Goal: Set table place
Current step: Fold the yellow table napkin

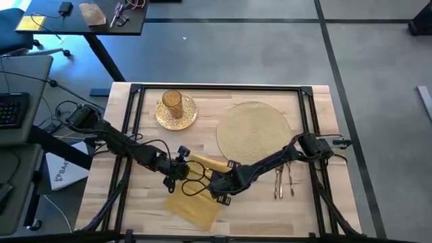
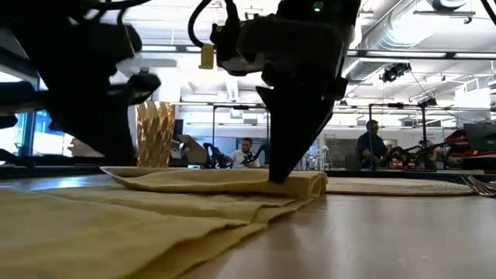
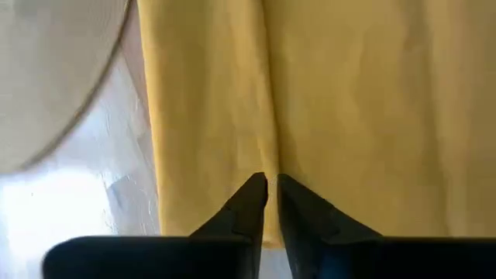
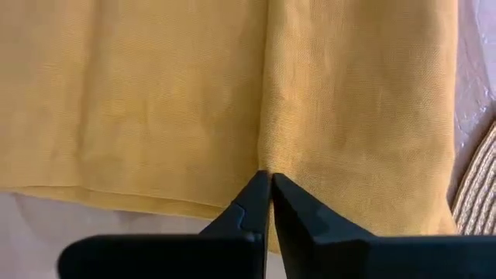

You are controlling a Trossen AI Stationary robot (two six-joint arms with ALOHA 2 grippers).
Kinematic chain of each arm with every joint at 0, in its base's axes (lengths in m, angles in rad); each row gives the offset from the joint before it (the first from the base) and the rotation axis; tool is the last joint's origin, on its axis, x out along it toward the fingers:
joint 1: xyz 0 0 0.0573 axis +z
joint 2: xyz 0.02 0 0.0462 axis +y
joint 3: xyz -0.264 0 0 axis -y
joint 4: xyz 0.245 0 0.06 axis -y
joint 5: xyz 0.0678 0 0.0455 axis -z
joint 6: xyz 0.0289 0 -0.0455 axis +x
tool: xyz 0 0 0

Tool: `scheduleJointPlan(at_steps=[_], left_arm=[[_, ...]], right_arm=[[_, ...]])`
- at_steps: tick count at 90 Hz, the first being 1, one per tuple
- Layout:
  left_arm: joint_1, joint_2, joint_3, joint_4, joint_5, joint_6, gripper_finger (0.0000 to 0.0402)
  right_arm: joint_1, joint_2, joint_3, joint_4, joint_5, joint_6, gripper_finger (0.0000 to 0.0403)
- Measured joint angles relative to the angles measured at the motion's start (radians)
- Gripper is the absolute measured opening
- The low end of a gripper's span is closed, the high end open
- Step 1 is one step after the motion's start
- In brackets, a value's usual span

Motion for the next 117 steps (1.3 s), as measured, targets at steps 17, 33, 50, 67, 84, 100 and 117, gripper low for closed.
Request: scheduleJointPlan(at_steps=[17,33,50,67,84,100,117], left_arm=[[0.037,0.008,-0.027,0.001,0.050,-0.002,0.0080],[0.055,0.050,-0.027,0.016,0.041,0.028,0.0089],[0.041,0.057,-0.019,0.005,-0.010,0.028,0.0034],[0.012,0.030,0.034,-0.031,-0.105,0.050,0.0003],[-0.001,-0.027,0.093,-0.122,-0.196,0.050,0.0000],[0.001,-0.105,0.101,-0.239,-0.264,-0.065,0.0000],[-0.017,-0.175,0.101,-0.335,-0.261,-0.145,0.0000]], right_arm=[[-0.001,0.000,0.000,0.002,0.002,0.016,0.0000],[0.000,-0.001,0.000,0.005,0.003,0.016,0.0000],[0.000,-0.001,0.000,0.005,0.003,0.032,0.0000],[0.002,-0.015,0.000,0.001,0.003,0.071,0.0000],[0.003,-0.058,0.001,-0.016,0.025,0.105,0.0000],[0.009,-0.103,0.001,-0.028,0.066,0.151,0.0000],[0.022,-0.109,0.001,-0.002,0.054,0.156,0.0000]])
